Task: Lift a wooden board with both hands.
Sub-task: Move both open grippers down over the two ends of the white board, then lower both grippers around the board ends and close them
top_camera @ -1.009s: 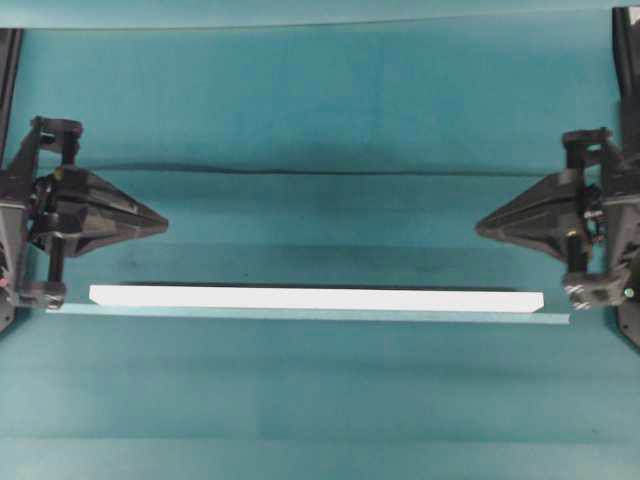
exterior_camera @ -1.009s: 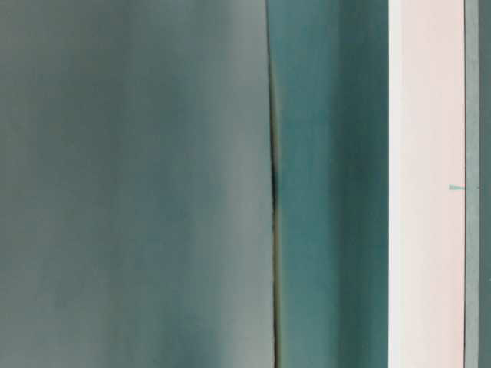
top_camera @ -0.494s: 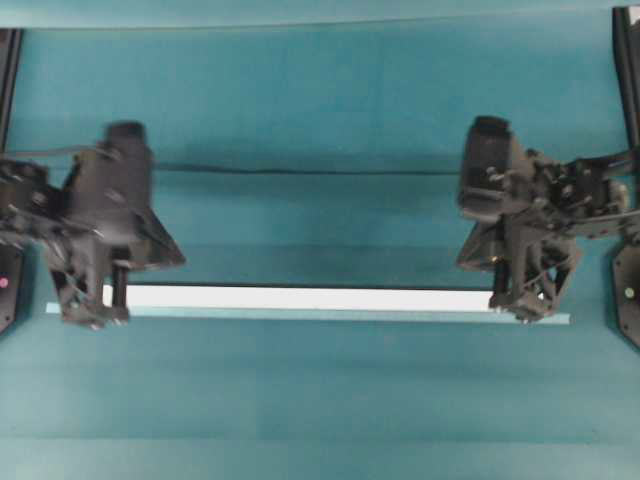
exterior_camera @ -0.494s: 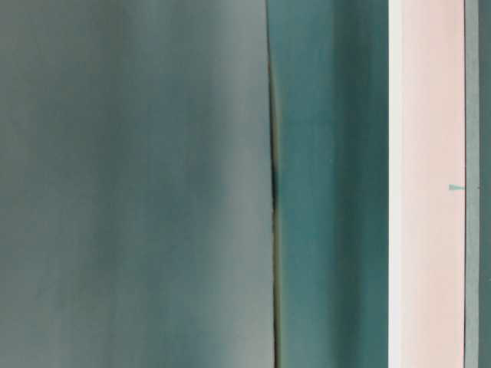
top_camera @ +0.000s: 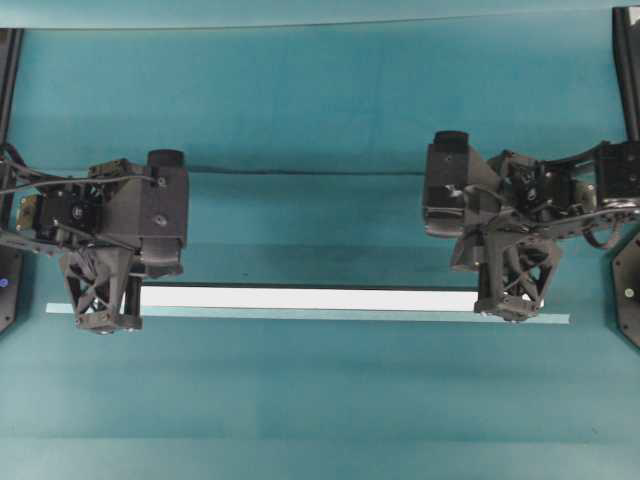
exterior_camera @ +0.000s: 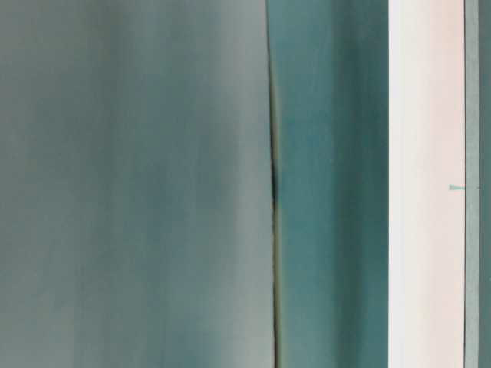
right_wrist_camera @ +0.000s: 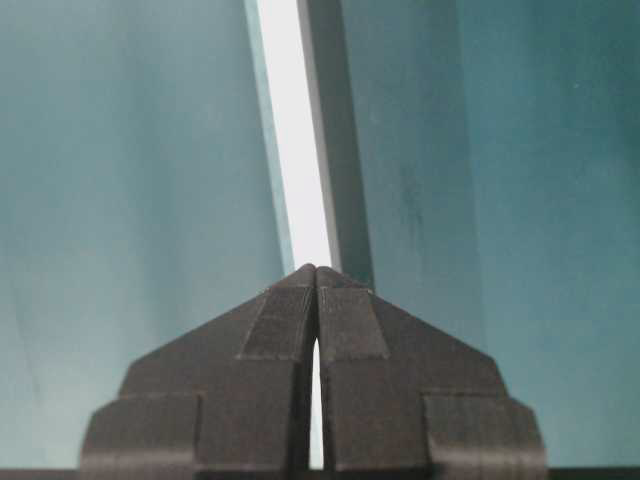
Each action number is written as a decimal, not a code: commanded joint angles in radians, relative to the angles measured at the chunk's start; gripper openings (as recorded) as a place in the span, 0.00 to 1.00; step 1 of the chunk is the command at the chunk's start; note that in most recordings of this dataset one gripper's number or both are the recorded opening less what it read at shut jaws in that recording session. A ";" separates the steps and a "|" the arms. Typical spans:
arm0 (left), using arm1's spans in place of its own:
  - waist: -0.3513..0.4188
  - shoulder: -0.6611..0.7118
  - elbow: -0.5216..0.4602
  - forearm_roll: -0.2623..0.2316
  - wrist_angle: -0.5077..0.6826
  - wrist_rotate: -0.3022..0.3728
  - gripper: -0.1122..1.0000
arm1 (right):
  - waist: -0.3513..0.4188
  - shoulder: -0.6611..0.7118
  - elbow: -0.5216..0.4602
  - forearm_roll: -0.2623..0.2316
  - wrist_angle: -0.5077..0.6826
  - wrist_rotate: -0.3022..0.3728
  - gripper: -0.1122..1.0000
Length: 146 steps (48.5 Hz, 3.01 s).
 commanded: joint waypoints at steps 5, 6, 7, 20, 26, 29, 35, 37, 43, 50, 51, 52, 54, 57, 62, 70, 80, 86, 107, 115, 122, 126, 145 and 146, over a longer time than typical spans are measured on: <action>0.018 0.000 -0.023 0.003 0.014 -0.006 0.28 | -0.002 0.032 -0.011 0.002 -0.005 -0.009 0.20; 0.025 0.003 -0.021 0.003 0.017 -0.009 0.33 | -0.002 0.035 -0.011 0.003 -0.005 -0.009 0.24; 0.029 0.005 -0.021 0.003 0.021 -0.009 0.38 | -0.002 0.040 -0.014 0.003 -0.005 -0.009 0.27; 0.028 0.038 0.003 0.012 -0.006 0.008 0.97 | 0.015 0.072 0.002 -0.005 -0.012 0.005 0.91; 0.026 0.067 0.023 0.011 -0.046 0.005 0.93 | 0.021 0.087 0.023 -0.009 -0.035 0.006 0.94; 0.026 0.075 0.031 0.011 -0.069 0.005 0.95 | 0.023 0.095 0.032 -0.008 -0.052 0.006 0.92; 0.026 0.100 0.055 0.012 -0.100 0.005 0.98 | 0.023 0.106 0.051 -0.008 -0.097 0.003 0.94; 0.026 0.107 0.061 0.011 -0.106 0.005 0.98 | 0.023 0.109 0.057 -0.009 -0.104 0.003 0.94; 0.023 0.137 0.077 0.012 -0.121 -0.006 0.98 | 0.026 0.124 0.083 -0.008 -0.126 0.005 0.94; 0.009 0.173 0.097 0.011 -0.183 -0.005 0.98 | 0.037 0.144 0.107 -0.002 -0.178 0.005 0.94; 0.008 0.176 0.098 0.012 -0.193 -0.005 0.98 | 0.040 0.147 0.112 -0.003 -0.184 0.005 0.94; 0.006 0.181 0.100 0.011 -0.206 -0.003 0.98 | 0.040 0.149 0.115 -0.003 -0.192 0.005 0.94; 0.005 0.187 0.103 0.011 -0.221 -0.003 0.98 | 0.043 0.158 0.121 -0.002 -0.206 0.005 0.94; 0.003 0.198 0.107 0.011 -0.233 -0.005 0.98 | 0.046 0.166 0.124 0.002 -0.216 0.003 0.94; 0.002 0.210 0.115 0.011 -0.241 -0.008 0.98 | 0.052 0.183 0.126 0.003 -0.229 0.000 0.94; -0.009 0.225 0.117 0.011 -0.253 -0.009 0.98 | 0.060 0.207 0.127 0.003 -0.250 -0.003 0.94; -0.018 0.245 0.133 0.009 -0.291 -0.028 0.98 | 0.063 0.230 0.137 0.003 -0.281 -0.003 0.94; -0.017 0.262 0.161 0.011 -0.333 -0.029 0.98 | 0.067 0.244 0.153 0.003 -0.307 -0.002 0.94; 0.000 0.308 0.229 0.011 -0.420 -0.028 0.98 | 0.069 0.299 0.193 0.005 -0.410 -0.002 0.94; 0.000 0.310 0.232 0.011 -0.428 -0.028 0.98 | 0.069 0.304 0.192 0.005 -0.414 -0.003 0.94; 0.000 0.310 0.235 0.011 -0.428 -0.029 0.98 | 0.069 0.304 0.190 0.005 -0.414 0.003 0.93; 0.000 0.310 0.232 0.011 -0.428 -0.029 0.97 | 0.069 0.304 0.190 0.005 -0.411 0.005 0.92; -0.005 0.310 0.225 0.011 -0.426 -0.034 0.27 | 0.071 0.305 0.187 0.005 -0.393 0.008 0.30; -0.003 0.310 0.225 0.011 -0.426 -0.034 0.26 | 0.071 0.307 0.187 0.005 -0.391 0.006 0.30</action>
